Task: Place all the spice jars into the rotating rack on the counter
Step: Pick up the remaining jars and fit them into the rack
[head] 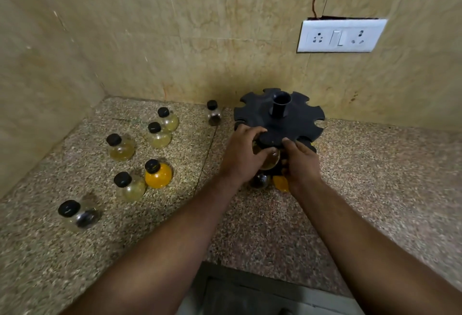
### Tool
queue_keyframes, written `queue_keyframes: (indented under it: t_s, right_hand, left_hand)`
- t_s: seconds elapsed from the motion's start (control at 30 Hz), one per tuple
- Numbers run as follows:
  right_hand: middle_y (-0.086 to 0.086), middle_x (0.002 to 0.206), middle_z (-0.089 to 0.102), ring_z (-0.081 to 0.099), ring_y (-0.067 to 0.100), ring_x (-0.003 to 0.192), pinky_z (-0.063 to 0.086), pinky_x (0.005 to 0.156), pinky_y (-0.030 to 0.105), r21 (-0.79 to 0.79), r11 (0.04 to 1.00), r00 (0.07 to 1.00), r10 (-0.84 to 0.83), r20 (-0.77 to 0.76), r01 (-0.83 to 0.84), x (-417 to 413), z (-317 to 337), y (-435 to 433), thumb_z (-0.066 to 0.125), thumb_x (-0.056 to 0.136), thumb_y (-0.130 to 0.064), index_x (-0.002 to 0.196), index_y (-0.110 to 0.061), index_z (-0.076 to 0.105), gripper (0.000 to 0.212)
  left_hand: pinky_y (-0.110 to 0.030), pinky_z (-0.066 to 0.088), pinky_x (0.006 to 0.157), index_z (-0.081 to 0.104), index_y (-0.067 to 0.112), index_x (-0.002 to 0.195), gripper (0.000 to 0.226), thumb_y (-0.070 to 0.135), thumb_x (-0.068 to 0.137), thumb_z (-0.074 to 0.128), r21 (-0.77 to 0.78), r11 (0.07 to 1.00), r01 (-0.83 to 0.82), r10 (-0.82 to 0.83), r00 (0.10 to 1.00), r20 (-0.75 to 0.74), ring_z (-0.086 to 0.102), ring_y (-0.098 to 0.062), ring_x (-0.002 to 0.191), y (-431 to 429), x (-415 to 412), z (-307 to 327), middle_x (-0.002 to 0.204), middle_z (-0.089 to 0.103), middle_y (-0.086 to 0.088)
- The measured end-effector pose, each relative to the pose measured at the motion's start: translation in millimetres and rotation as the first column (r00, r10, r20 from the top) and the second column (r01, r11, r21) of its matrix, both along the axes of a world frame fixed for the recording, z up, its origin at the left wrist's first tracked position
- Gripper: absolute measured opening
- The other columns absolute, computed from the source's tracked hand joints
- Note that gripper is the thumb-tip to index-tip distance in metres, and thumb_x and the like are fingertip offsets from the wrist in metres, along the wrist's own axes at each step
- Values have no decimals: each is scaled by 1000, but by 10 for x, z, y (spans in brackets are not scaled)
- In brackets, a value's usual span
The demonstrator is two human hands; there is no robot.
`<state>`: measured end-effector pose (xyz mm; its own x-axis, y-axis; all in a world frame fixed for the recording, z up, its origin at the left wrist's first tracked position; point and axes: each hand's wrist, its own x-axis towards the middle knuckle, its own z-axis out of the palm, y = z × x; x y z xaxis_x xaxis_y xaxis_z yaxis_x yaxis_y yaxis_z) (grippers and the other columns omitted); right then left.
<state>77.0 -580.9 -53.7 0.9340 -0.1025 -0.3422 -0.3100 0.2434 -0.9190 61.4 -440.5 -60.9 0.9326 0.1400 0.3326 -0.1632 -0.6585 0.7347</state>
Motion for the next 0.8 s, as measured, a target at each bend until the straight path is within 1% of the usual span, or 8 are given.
queue_keyframes:
  t_s: [0.1,0.23,0.33,0.43,0.57,0.63,0.73,0.8]
  right_hand:
    - [10,93,74,71,23,74,56,56,29,23,999,1000,25,-18,-25,10,-4,-19,64,98,-18,108,-7,72,16]
    - [6,88,71,68,16,71,50,49,22,5,997,997,72,13,-72,-18,7,13,58,102,-16,97,-12,68,12]
    - [9,99,75,71,19,84,53,63,29,-16,995,996,94,11,-94,-35,-36,28,58,102,-20,100,-14,70,13]
    - [5,92,74,66,12,72,49,59,26,-71,991,993,114,6,-113,-88,-31,90,57,103,-24,98,-11,72,21]
    - [6,73,62,47,12,50,38,46,23,-211,962,983,181,27,-171,-216,-48,236,50,105,-27,88,-7,71,33]
    - [8,73,61,48,13,51,39,48,26,-236,948,973,228,43,-212,-264,-68,334,49,105,-25,91,-9,73,32]
    - [1,78,68,56,17,67,44,62,34,-341,901,948,310,72,-269,-301,-156,463,49,105,-27,88,-24,73,30]
    - [2,80,69,58,17,71,46,65,35,-439,840,923,381,59,-319,-329,-280,563,50,104,-29,93,-17,75,30]
  left_hand:
    - [-41,54,92,61,19,128,55,41,81,79,34,999,-9,10,1000,-24,56,-20,111,-12,30,-35,116,53,0]
    - [-41,53,91,60,19,127,53,42,82,77,-10,996,-84,84,996,-39,56,-19,110,-56,40,-77,118,55,-1]
    - [-32,51,95,60,17,129,53,36,84,79,-86,989,-121,118,992,-41,56,-18,116,-78,18,-99,126,54,-4]
    - [-21,41,93,58,15,135,54,32,87,76,-135,974,-183,179,983,-41,50,-10,115,-51,-20,-96,129,52,-6]
    - [-32,51,89,60,16,133,43,32,93,68,-240,914,-327,315,945,-86,56,-15,109,96,-59,-140,124,58,-5]
    - [-33,54,85,63,17,128,36,32,95,64,-291,876,-383,359,923,-136,61,-17,107,207,-108,-217,120,63,-2]
    - [-25,46,76,65,14,125,32,29,96,61,-346,819,-457,401,888,-225,60,-12,102,368,-266,-359,116,67,1]
    - [-28,47,81,65,15,124,33,32,96,61,-343,773,-533,446,842,-303,62,-18,104,533,-396,-508,116,68,-2]
